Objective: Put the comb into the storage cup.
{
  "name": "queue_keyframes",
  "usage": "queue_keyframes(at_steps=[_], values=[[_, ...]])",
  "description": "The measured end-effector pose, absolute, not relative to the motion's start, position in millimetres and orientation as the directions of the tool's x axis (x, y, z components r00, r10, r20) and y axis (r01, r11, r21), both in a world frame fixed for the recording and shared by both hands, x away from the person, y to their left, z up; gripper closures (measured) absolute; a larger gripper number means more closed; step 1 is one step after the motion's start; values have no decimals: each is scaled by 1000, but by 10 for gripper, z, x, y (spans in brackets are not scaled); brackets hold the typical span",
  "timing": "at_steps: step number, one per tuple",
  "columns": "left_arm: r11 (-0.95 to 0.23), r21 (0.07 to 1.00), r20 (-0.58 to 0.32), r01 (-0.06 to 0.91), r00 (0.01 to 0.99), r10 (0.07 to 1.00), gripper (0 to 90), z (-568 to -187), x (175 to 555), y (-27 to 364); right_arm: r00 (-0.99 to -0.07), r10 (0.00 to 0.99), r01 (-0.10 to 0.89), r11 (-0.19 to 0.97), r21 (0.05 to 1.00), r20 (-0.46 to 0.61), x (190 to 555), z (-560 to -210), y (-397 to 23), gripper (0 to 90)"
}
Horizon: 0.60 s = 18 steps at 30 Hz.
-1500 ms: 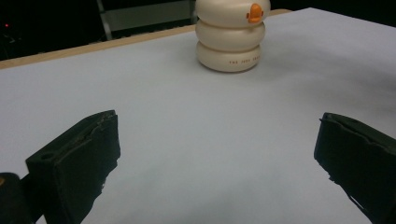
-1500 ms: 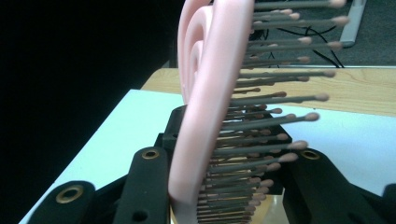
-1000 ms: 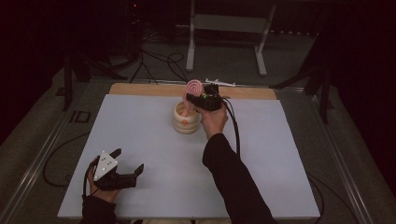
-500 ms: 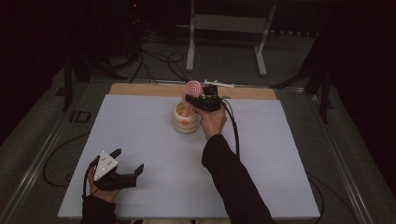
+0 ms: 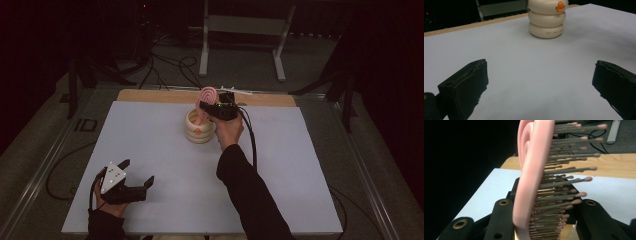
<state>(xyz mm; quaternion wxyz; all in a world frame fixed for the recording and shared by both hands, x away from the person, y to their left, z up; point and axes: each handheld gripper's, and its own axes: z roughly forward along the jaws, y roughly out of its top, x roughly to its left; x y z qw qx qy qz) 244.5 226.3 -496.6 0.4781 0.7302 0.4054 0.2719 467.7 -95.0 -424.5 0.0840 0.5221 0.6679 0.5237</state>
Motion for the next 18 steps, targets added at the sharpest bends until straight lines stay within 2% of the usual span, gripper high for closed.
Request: queue_keyframes(at_steps=[18], values=[[-216,918,10,333,525,851,12,-4967,2445,2262,-422,784,619,-117,776,455,4691,-4303,-1056,625]])
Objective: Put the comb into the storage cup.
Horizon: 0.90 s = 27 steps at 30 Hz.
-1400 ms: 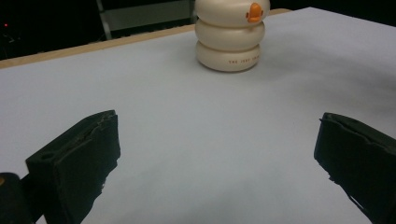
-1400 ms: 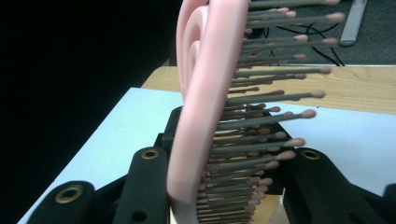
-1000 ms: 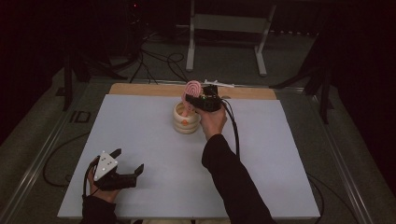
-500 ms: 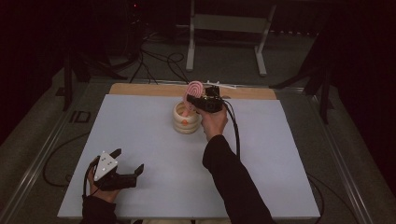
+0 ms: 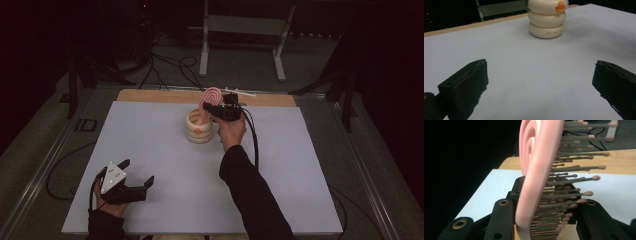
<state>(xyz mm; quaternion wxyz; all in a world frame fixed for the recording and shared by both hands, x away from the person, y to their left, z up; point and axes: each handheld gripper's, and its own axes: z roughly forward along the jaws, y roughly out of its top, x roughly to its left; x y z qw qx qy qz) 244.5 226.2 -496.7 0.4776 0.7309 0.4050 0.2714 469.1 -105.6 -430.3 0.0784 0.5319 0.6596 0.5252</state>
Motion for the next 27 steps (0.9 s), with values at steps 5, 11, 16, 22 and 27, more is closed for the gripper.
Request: queue_keyframes(at_steps=[5,11,16,22,27], values=[[-216,918,10,332,525,851,13,-4967,2445,2263,-416,786,622,-122,774,458,4690,-4318,-1079,625],[-216,918,10,333,525,851,13,-4966,2445,2261,-417,786,622,-119,774,457,4690,-4322,-1090,624],[-216,918,10,332,525,851,13,-4967,2446,2262,-412,789,623,-121,773,456,4694,-4336,-1111,620],[-216,918,10,333,524,851,13,-4969,2447,2261,-408,792,630,-116,768,454,4696,-4355,-1122,613],[-216,918,11,333,525,851,13,-4969,2448,2261,-410,795,628,-110,770,448,4698,-4359,-1122,608]])
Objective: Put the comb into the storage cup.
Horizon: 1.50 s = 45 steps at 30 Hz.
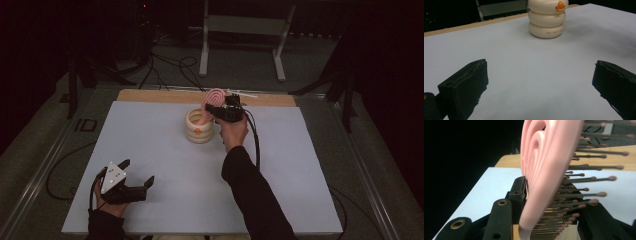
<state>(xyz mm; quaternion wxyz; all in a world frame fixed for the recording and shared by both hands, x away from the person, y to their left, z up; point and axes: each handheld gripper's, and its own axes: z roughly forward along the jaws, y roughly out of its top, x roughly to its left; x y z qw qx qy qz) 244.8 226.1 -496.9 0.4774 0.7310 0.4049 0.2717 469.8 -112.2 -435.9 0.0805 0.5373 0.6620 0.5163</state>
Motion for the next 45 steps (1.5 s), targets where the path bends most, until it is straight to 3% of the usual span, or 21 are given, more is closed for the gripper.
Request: queue_keyframes(at_steps=[21,31,34,38,40,45], values=[[-217,918,11,333,525,851,13,-4972,2448,2255,-416,798,623,-98,776,435,4710,-4384,-1233,559],[-218,917,12,333,524,851,13,-4971,2448,2257,-427,801,623,-77,779,421,4701,-4359,-1253,472],[-217,918,11,333,524,852,13,-4971,2447,2256,-427,815,614,-57,787,392,4687,-4339,-1256,384],[-217,918,12,333,524,852,13,-4971,2447,2256,-431,819,611,-43,791,378,4679,-4322,-1259,350],[-217,917,12,334,522,853,12,-4971,2445,2256,-429,826,607,-36,794,366,4670,-4309,-1263,267],[-214,918,10,334,520,854,13,-4970,2445,2261,-445,826,598,-12,801,345,4647,-4280,-1280,168]])
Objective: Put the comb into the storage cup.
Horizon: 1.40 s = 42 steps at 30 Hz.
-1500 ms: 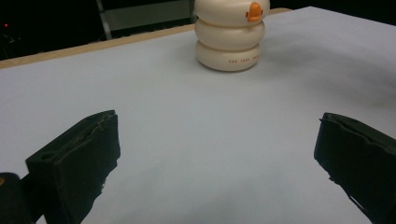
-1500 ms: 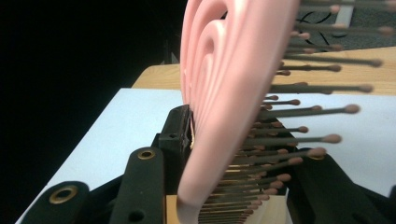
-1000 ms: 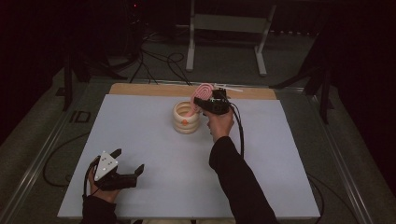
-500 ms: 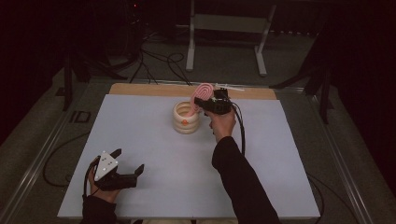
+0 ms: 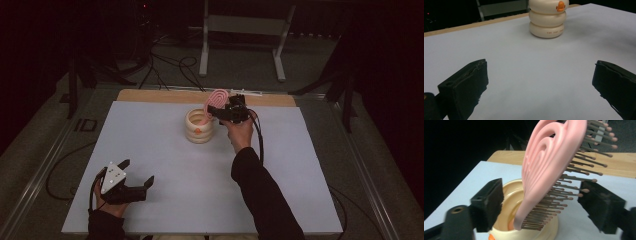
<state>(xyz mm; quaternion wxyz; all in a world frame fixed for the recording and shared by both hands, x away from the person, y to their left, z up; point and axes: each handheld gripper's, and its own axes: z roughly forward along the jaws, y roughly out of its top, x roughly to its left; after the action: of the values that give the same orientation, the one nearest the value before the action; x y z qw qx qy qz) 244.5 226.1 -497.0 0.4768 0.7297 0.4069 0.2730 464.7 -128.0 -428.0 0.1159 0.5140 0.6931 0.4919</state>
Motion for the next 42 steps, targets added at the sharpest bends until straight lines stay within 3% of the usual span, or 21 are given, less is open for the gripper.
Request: queue_keyframes(at_steps=[1,25,35,42], values=[[-214,918,11,333,519,855,12,-4969,2444,2261,-450,829,595,1,804,332,4632,-4264,-1284,137],[-213,917,7,338,519,855,9,-4978,2442,2240,-516,824,552,110,826,235,4273,-4189,-1654,102],[-214,916,8,339,517,856,8,-4979,2442,2242,-511,819,549,78,832,260,4082,-4224,-1849,102],[-215,915,9,341,516,856,7,-4982,2444,2242,-541,833,503,205,840,120,3806,-4364,-1964,102]])
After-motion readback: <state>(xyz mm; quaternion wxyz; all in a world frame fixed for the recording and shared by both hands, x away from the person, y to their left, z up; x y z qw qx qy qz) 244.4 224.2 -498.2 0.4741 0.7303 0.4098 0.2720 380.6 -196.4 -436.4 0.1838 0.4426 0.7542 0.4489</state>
